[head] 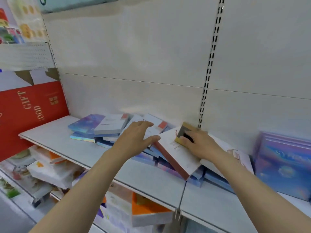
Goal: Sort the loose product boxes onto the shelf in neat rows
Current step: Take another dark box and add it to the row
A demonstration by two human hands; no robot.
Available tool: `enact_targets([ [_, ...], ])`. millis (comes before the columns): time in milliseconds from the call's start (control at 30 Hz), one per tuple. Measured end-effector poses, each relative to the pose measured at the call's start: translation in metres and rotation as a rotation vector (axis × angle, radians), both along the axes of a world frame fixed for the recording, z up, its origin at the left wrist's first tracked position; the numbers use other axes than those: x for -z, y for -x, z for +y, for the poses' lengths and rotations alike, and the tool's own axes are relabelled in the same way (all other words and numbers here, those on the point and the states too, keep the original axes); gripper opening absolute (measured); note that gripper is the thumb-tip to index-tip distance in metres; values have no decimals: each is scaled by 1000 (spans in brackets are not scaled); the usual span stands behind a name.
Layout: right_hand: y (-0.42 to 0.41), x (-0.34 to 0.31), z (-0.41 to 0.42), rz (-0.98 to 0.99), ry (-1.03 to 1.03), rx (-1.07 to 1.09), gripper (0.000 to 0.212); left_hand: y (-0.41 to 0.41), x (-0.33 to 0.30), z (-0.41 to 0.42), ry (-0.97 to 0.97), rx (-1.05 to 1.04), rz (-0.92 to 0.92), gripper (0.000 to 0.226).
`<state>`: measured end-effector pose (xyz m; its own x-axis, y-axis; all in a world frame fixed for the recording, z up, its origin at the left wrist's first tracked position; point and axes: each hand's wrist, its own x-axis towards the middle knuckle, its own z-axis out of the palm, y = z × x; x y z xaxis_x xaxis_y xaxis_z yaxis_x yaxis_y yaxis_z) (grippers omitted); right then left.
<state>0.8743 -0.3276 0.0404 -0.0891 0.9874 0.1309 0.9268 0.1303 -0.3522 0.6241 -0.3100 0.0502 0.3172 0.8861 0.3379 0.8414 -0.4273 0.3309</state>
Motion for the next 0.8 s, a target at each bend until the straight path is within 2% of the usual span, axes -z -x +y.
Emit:
enact_targets([
  [100,23,-1,22,112,-62,-69,38,8,5,37,46,9,-13,69],
  [167,30,-1,35,202,-103,-34,36,12,10,53,68,22,-40,66],
  [233,32,2,43,272,-84,92,60,17,16,63,87,32,-66,64],
  [300,35,1,46,344,37,235,87,20,23,69,103,44,-84,65],
  [467,50,-15,47,408,95,325,112,23,28,81,111,104,-125,64],
  [600,61,-25,46,671,192,339,88,26,25,82,128,188,-135,62],
  [667,66,-31,43,821,191,299,60,36,22,82,147,222,-174,62],
  [700,70,-31,44,900,136,266,49,42,20,82,156,233,-211,62],
  [800,98,-31,50,1019,-97,192,42,62,8,80,201,259,-388,60],
])
